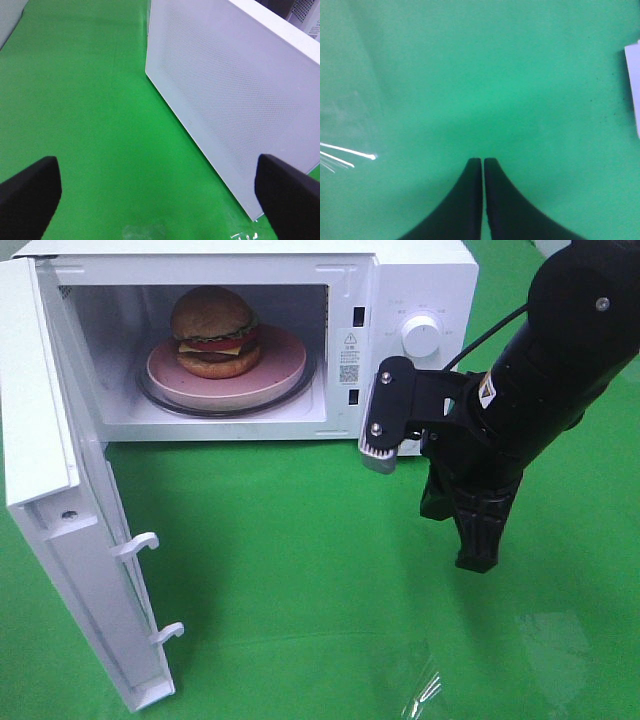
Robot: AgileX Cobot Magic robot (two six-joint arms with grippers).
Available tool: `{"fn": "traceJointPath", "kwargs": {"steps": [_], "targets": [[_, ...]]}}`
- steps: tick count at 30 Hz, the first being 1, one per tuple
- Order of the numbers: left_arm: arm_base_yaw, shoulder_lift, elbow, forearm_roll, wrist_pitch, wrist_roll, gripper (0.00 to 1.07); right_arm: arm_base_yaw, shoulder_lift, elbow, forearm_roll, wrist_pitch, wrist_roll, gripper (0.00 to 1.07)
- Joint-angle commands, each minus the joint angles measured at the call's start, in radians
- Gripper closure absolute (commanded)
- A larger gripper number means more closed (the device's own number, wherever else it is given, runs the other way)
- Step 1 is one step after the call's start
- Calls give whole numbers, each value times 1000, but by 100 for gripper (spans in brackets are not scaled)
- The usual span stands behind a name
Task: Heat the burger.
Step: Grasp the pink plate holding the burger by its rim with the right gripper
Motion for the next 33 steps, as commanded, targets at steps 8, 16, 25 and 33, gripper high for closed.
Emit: {"fn": "traceJointPath", "kwargs": {"steps": [8, 16, 25, 33], "targets": [[3, -16, 3, -2, -6, -1, 10, 2, -7, -7, -45, -48, -202, 56], [3, -16, 3, -2, -6, -1, 10, 39, -1, -17, -123, -72, -154, 7], [3, -16, 3, -2, -6, -1, 10, 115, 47, -130, -293, -95, 19, 9], [3, -16, 3, -2, -6, -1, 10, 152, 164, -284, -334, -128, 45, 11]]}}
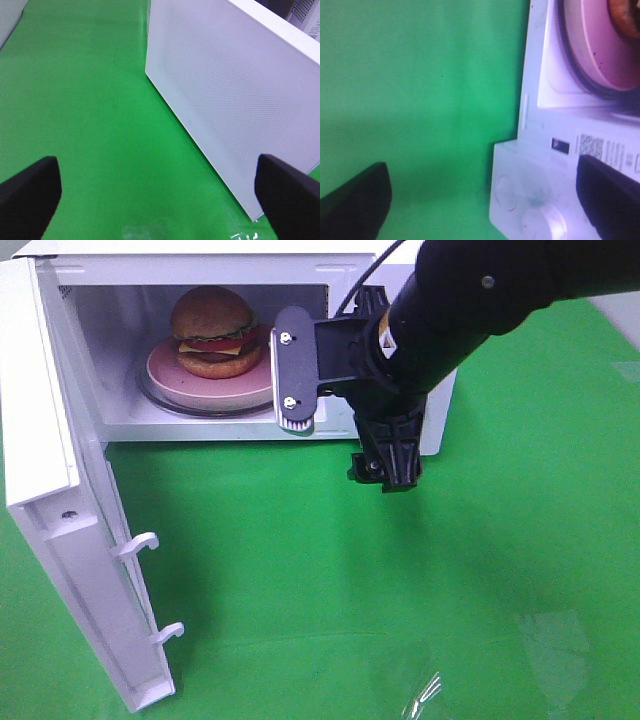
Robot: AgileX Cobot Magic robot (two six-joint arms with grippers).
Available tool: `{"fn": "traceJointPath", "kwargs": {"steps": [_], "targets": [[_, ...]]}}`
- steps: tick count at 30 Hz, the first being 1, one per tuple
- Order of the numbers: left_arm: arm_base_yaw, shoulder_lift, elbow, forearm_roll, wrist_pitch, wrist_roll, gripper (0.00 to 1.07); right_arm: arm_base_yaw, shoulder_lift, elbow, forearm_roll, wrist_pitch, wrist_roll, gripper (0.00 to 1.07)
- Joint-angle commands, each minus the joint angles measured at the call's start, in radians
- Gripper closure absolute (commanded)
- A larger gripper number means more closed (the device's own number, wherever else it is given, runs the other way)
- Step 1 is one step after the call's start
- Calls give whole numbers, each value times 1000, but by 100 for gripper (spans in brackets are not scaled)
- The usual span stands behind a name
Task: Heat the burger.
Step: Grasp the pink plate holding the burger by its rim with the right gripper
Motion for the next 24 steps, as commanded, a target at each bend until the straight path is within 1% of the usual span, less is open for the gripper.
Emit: {"fn": "traceJointPath", "kwargs": {"steps": [1, 3, 6, 8, 11, 15, 18, 20, 21, 22, 24], "targets": [[3, -16, 3, -2, -6, -1, 10, 10, 30, -39, -13, -24, 13, 11], [3, -16, 3, -2, -6, -1, 10, 12, 81, -84, -15, -92, 11, 12], [3, -16, 3, -2, -6, -1, 10, 12, 94, -94, -15, -109, 11, 12], [3, -16, 3, -2, -6, -1, 10, 12, 140, -129, -14, -150, 11, 13], [3, -16, 3, -2, -6, -1, 10, 12, 151, -136, -14, -154, 11, 13], [3, -16, 3, -2, -6, -1, 10, 12, 198, -147, -27, -216, 3, 14], [3, -16, 3, -2, -6, -1, 10, 12, 217, -158, -33, -218, 3, 14], [3, -16, 3, -2, -6, -1, 10, 12, 256, -196, -44, -218, 4, 14], [3, -16, 3, -2, -6, -1, 10, 12, 256, -196, -44, -218, 4, 14], [3, -16, 3, -2, -6, -1, 10, 12, 284, -229, -50, -217, 4, 14], [3, -16, 3, -2, -6, -1, 10, 12, 296, -245, -50, -217, 4, 14]]}}
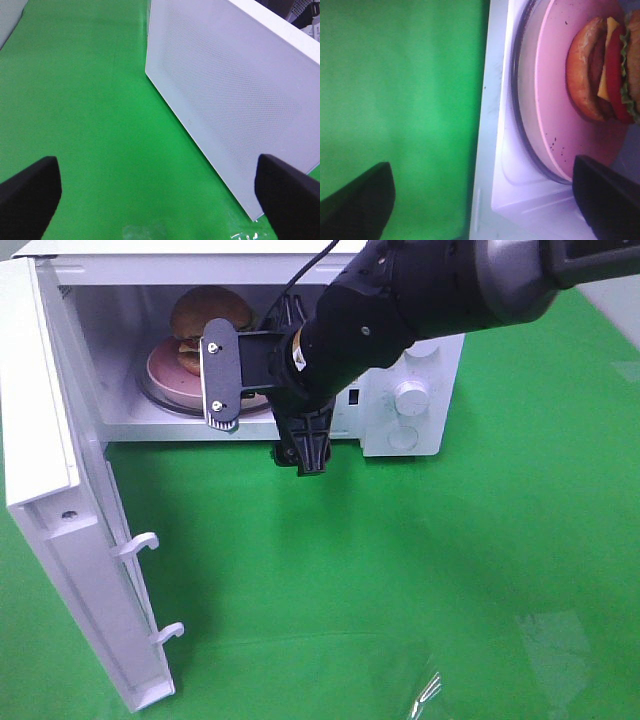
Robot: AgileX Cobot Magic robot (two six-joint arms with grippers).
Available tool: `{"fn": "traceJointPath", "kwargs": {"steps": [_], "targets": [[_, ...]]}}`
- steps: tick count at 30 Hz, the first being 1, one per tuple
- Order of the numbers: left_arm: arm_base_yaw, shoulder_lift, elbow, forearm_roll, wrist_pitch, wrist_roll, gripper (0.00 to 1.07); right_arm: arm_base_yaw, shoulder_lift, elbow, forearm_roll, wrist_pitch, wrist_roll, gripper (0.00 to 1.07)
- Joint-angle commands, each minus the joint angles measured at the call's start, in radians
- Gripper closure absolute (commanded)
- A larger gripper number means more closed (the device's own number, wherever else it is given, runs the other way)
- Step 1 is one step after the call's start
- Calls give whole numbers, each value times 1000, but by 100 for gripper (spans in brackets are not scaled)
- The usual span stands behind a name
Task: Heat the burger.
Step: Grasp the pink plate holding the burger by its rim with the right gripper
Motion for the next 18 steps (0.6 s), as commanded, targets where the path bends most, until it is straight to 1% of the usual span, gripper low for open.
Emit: {"fn": "traceJointPath", "kwargs": {"steps": [1, 3, 4, 5, 8, 10, 11, 12, 13, 14, 15, 17, 18], "targets": [[3, -16, 3, -2, -6, -1, 10, 2, 14, -29, -10, -7, 4, 14], [3, -16, 3, -2, -6, -1, 10, -1, 80, -104, -10, 12, 5, 15], [3, -16, 3, -2, -6, -1, 10, -1, 80, -104, -10, 12, 5, 15], [3, -16, 3, -2, -6, -1, 10, -1, 115, -143, -13, 16, 5, 16], [3, -16, 3, -2, -6, -1, 10, -1, 143, -172, -24, 16, 8, 16], [3, -16, 3, -2, -6, -1, 10, -1, 186, -219, -28, 15, 8, 17], [3, -16, 3, -2, -6, -1, 10, -1, 186, -219, -28, 15, 8, 17], [3, -16, 3, -2, -6, -1, 10, -1, 216, -257, -28, 12, 8, 17], [3, -16, 3, -2, -6, -1, 10, -1, 216, -257, -28, 12, 8, 17], [3, -16, 3, -2, -6, -1, 10, -12, 246, -297, -28, 10, 8, 17], [3, -16, 3, -2, -6, -1, 10, -12, 246, -297, -28, 10, 8, 17], [3, -16, 3, -2, -6, -1, 10, -14, 280, -342, -28, 18, 8, 18], [3, -16, 3, -2, -6, -1, 10, -14, 280, -342, -28, 18, 8, 18]]}}
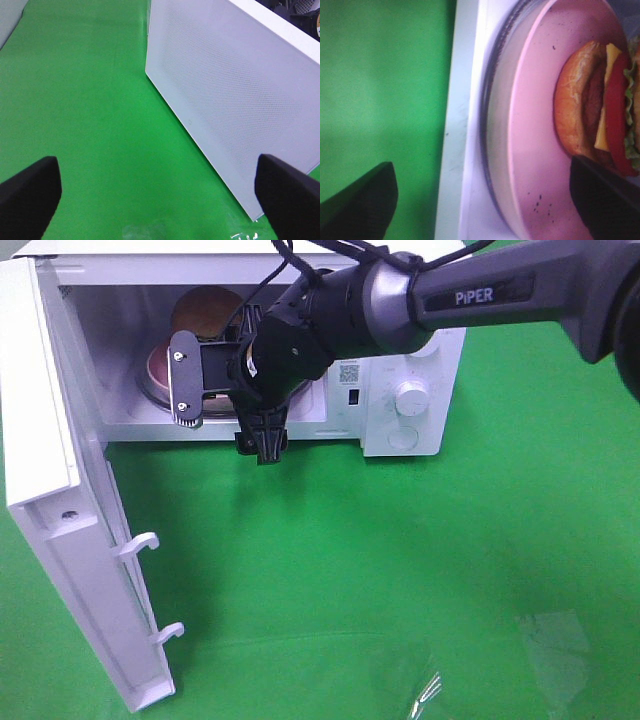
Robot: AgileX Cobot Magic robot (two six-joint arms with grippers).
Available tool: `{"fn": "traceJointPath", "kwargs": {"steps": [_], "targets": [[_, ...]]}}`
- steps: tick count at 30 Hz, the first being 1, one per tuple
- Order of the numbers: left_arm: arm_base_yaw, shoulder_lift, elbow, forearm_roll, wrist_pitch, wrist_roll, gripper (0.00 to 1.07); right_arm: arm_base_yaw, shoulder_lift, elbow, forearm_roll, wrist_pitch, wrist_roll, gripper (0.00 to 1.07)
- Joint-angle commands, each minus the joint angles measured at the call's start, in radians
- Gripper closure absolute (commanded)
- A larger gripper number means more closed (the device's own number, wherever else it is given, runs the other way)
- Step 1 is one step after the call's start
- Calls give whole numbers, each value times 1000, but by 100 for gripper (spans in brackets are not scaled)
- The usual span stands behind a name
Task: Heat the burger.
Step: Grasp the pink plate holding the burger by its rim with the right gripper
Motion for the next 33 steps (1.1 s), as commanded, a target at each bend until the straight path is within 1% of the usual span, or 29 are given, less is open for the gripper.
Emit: {"fn": "traceJointPath", "kwargs": {"steps": [1, 7, 8, 14, 16, 17, 18, 19, 20, 21, 22, 23, 24, 25, 26, 28, 29, 30, 31, 32, 33], "targets": [[3, -16, 3, -2, -6, -1, 10, -19, 44, -62, -5, 10, 8, 18], [3, -16, 3, -2, -6, -1, 10, -19, 79, -97, 8, 7, 7, 20], [3, -16, 3, -2, -6, -1, 10, -19, 94, -110, 40, 3, 2, 20], [3, -16, 3, -2, -6, -1, 10, -27, 127, -134, 103, -1, -35, 22], [3, -16, 3, -2, -6, -1, 10, -31, 138, -134, 140, 3, -70, 26], [3, -16, 3, -2, -6, -1, 10, -31, 138, -134, 140, 3, -70, 26], [3, -16, 3, -2, -6, -1, 10, -31, 140, -134, 154, 4, -91, 31], [3, -16, 3, -2, -6, -1, 10, -31, 140, -134, 154, 4, -91, 31], [3, -16, 3, -2, -6, -1, 10, -31, 140, -134, 154, 4, -97, 37], [3, -16, 3, -2, -6, -1, 10, -31, 140, -134, 154, 4, -97, 37], [3, -16, 3, -2, -6, -1, 10, -31, 140, -134, 173, 4, -97, 45], [3, -16, 3, -2, -6, -1, 10, -31, 140, -134, 195, 4, -97, 55], [3, -16, 3, -2, -6, -1, 10, -31, 140, -134, 195, 4, -97, 55], [3, -16, 3, -2, -6, -1, 10, -31, 140, -134, 202, 4, -97, 61], [3, -16, 3, -2, -6, -1, 10, -31, 140, -134, 202, 4, -97, 61], [3, -16, 3, -2, -6, -1, 10, -31, 140, -134, 232, -1, -97, 87], [3, -16, 3, -2, -6, -1, 10, -31, 140, -134, 232, -1, -97, 87], [3, -16, 3, -2, -6, -1, 10, -30, 140, -134, 256, 0, -97, 101], [3, -16, 3, -2, -6, -1, 10, -30, 140, -134, 256, 0, -97, 101], [3, -16, 3, -2, -6, -1, 10, -30, 140, -134, 265, 3, -97, 107], [3, -16, 3, -2, -6, -1, 10, -30, 140, -134, 265, 3, -97, 107]]}}
